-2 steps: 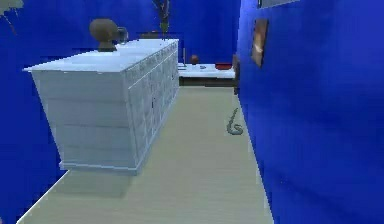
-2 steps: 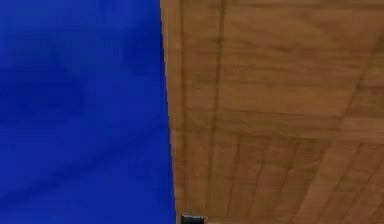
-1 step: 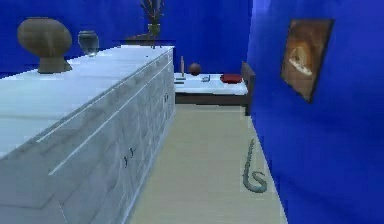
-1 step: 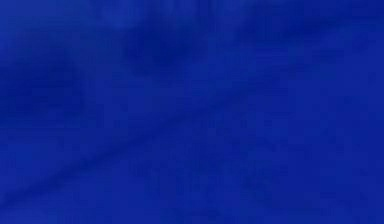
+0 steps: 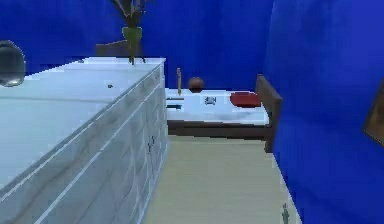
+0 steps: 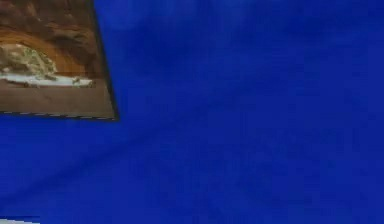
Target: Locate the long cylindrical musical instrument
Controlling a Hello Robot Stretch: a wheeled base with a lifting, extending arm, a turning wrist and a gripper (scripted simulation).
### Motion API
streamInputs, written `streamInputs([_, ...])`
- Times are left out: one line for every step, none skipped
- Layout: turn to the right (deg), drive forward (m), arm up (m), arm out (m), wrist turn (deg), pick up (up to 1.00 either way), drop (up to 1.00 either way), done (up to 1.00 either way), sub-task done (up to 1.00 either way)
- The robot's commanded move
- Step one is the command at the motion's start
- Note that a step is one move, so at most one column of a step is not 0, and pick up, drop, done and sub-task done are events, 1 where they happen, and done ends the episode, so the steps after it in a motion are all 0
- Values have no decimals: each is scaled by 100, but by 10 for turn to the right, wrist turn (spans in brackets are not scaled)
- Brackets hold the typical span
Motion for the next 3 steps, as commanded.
streamInputs([0,100,0,0,0,0,0,0,0])
streamInputs([0,90,0,0,0,0,0,0,0])
streamInputs([-90,0,0,0,0,0,0,0,0])
